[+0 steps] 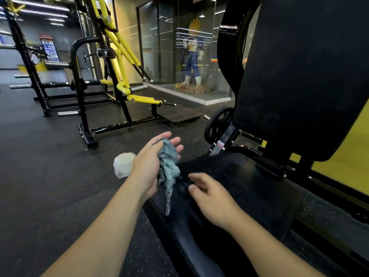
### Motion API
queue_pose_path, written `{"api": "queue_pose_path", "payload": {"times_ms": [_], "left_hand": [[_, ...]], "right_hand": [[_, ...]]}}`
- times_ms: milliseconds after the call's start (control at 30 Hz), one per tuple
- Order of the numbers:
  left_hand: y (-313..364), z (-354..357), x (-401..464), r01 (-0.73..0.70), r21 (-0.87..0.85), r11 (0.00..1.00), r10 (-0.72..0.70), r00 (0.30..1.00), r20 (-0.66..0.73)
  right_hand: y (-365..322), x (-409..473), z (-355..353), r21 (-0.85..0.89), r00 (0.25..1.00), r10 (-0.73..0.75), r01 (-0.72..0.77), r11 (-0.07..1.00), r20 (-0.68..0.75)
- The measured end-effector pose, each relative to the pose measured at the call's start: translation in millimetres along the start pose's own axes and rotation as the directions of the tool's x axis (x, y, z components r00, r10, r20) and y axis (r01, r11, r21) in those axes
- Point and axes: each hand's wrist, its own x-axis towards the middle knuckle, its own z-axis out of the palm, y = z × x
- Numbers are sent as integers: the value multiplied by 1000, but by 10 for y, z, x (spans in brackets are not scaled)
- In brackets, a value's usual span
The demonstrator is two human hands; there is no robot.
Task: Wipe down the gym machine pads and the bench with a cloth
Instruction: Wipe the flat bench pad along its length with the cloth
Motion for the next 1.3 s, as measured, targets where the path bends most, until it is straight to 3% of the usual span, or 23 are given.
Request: {"api": "queue_pose_path", "payload": {"times_ms": [67, 133, 233, 400, 567, 867, 1000, 1100, 1300], "left_hand": [[184, 255, -97, 13, -26, 1000, -11, 996, 87], [456, 515, -133, 6, -58, 998, 3, 988, 155], [989, 908, -142, -50, -54, 997, 61, 970, 237], [1940, 1542, -298, -168, 82, 982, 130, 929, 347], [2893, 1971, -517, -294, 305, 906, 169, 910, 377], [4638, 2411, -1040, -148, 444, 884, 6, 952, 306], [5281, 2526, -1272, -149, 543, 826, -14, 959, 284], [5722, 2608, -1479, -148, 571, 807, -53, 945, 321], [6370, 2743, -1849, -233, 620, 749, 12, 941, 339]], "right_hand": [[-341, 142, -150, 328, 997, 72, -62, 943, -17], [-755, 202, -357, 583, 992, 102, -123, 803, 69], [-1372, 199, -716, 717, 993, 49, -110, 688, 105], [-2346, 157, -1331, 651, 997, 34, 17, 759, -66], [-3237, -6, -1854, 635, 993, 15, 65, 769, -120], [-4971, -394, -2682, 774, 981, 58, 107, 624, -183], [-5745, -581, -3044, 728, 979, 28, 131, 672, -202], [-6204, -715, -3283, 615, 977, -35, 161, 772, -212], [-6912, -1007, -3643, 386, 968, -179, 234, 892, -174]]}}
